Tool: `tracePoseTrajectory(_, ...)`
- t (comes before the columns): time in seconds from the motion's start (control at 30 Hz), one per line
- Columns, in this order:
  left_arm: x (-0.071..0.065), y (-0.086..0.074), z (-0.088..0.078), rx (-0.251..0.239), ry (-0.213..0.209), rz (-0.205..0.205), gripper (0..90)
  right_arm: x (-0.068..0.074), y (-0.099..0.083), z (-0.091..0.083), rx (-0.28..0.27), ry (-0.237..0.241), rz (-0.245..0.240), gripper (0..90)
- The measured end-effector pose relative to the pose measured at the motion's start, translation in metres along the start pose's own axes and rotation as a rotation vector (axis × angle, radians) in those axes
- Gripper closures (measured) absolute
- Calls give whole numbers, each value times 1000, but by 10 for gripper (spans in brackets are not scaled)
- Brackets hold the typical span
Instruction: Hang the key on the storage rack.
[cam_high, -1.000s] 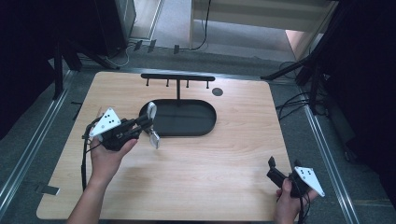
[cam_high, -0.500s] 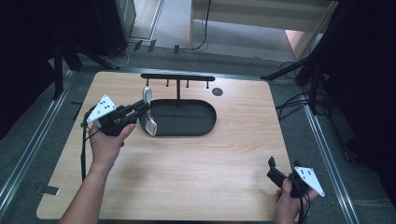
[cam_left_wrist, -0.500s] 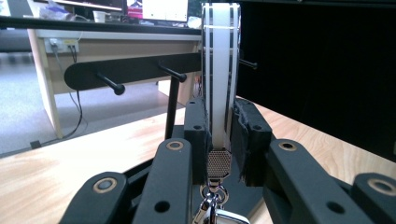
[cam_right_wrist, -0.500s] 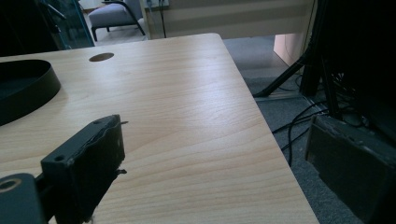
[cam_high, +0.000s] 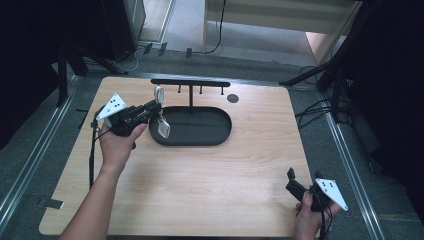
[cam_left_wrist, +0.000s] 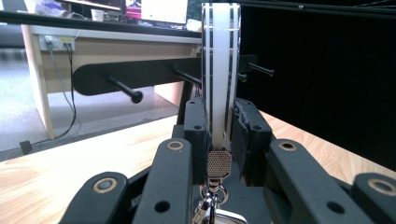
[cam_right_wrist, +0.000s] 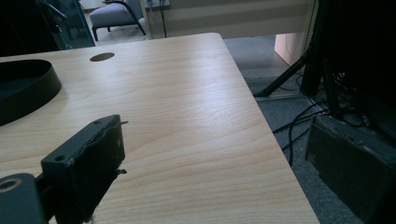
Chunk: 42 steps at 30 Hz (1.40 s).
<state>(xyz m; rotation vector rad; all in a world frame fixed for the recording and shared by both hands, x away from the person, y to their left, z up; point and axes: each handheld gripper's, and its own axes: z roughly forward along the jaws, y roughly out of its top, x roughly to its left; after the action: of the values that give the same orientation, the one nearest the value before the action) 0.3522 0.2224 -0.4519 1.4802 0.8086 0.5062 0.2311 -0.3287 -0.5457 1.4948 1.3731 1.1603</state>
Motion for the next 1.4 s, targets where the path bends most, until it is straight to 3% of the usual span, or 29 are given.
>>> tracePoseTrajectory(0.23,10,-5,5,11,6,-22,770,0,0,0,1,0,0,43)
tracePoseTrajectory(0.3,15,-6,8,4,10,-45,770,0,0,0,1,-1,-1,44)
tracePoseTrajectory(0.43,17,-8,13,8,14,-47,770,0,0,0,1,1,0,43)
tracePoseTrajectory(1.2,34,-20,24,-16,46,-190,768,0,0,0,-1,2,0,44)
tracePoseTrajectory(1.4,37,-22,26,-10,63,-195,767,0,0,0,-2,1,-1,43)
